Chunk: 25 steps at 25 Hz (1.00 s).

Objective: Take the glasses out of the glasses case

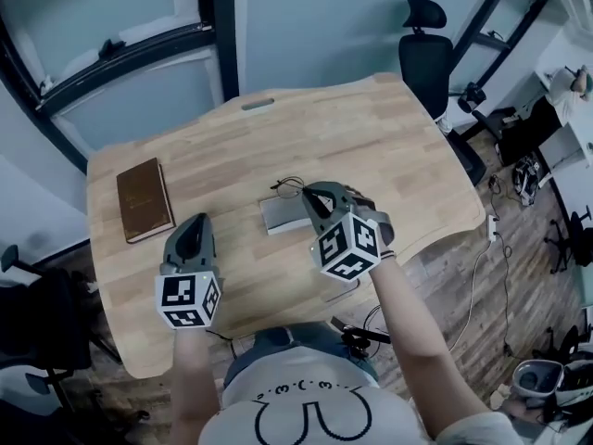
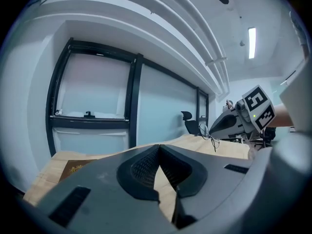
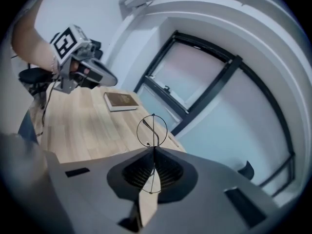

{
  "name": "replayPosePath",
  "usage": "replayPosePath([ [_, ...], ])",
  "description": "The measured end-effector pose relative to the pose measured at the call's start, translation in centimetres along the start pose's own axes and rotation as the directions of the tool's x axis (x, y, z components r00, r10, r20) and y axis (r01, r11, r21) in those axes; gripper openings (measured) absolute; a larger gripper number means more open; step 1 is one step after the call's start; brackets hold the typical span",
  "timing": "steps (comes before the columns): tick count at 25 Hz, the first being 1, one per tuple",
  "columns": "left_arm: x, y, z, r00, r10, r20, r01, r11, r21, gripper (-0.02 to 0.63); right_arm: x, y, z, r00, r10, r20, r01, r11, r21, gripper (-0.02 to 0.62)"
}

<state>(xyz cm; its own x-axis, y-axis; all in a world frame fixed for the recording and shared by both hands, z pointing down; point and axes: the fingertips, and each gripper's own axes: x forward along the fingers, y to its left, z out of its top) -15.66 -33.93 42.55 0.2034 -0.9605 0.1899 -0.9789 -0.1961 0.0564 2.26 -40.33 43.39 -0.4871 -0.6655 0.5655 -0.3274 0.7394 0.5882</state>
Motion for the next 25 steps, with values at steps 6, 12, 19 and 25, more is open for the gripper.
replayPosePath([
  [6,-0.3,-1.4,2.9,0.995,-0.063,0.077,0.056,0.994,0.093,0.015,-4.6,-2.5,0.2,0.978,-0.209,0.024,0.19,0.928,0.321,0.058],
  [12,-0.3,-2.9,6.3,0.983,-0.099,0.157,0.08,0.989,0.122,0.015,-8.7,-4.3,0.2,0.94,-0.339,0.049,0.286,0.857,0.429,0.058],
  [19,-0.2,-4.4,9.2,0.976,-0.062,0.21,0.031,0.989,0.148,0.015,-12.1,-6.6,0.0,0.902,-0.414,0.122,0.298,0.802,0.517,0.058],
  [25,-0.7,-6.6,11.8,0.966,-0.011,0.259,-0.036,0.984,0.175,0.017,-15.5,-8.7,-0.5,0.869,-0.458,0.185,0.297,0.783,0.546,0.058],
])
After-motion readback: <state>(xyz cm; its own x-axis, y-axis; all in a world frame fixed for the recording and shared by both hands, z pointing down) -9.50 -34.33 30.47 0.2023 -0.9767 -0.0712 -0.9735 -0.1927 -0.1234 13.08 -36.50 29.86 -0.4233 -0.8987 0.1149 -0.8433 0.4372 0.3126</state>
